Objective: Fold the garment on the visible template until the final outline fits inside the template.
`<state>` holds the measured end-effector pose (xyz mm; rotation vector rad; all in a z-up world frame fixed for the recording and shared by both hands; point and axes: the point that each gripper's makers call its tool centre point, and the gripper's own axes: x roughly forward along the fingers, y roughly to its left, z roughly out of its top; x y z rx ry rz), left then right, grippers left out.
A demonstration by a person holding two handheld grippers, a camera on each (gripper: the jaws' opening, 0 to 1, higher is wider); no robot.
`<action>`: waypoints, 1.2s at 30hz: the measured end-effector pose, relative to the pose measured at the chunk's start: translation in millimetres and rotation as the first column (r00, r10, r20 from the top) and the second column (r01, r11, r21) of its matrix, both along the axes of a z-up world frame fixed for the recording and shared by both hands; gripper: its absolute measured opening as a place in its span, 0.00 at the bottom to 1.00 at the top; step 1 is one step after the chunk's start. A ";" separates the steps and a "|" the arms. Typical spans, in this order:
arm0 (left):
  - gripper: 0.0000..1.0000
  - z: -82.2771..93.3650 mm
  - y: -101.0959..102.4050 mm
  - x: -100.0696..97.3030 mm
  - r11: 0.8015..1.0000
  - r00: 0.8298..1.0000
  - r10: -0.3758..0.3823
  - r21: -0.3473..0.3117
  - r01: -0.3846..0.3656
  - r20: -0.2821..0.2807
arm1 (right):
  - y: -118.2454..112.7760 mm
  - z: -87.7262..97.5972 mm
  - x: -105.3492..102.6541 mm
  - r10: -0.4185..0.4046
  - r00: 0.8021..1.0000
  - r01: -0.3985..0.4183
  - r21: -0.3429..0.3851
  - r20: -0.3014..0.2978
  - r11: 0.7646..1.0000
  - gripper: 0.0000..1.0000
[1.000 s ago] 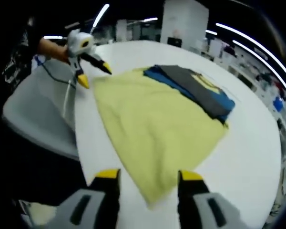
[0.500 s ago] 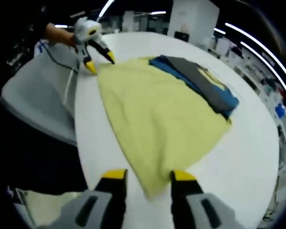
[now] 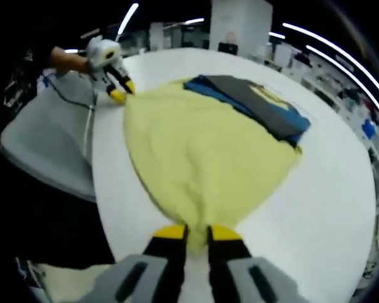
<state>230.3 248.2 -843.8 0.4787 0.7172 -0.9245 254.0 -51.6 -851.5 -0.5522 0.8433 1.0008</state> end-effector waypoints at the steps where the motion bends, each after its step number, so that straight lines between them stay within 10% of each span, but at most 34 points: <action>1: 0.04 0.0 0.6 1.7 1.000 1.000 0.003 0.001 -0.003 -0.001 | 0.7 0.1 0.1 0.003 1.000 -0.003 0.000 -0.001 1.000 0.04; 23: 0.00 11.1 11.5 -10.1 0.993 0.994 0.112 -0.038 -0.112 -0.018 | 8.6 9.7 -29.5 0.061 0.997 -0.062 -0.012 -0.054 0.998 0.00; 36: 0.00 16.8 9.1 -39.1 0.986 0.988 0.141 -0.079 -0.146 -0.060 | 1.7 23.1 -52.8 -0.036 0.994 0.043 0.064 -0.106 0.997 0.00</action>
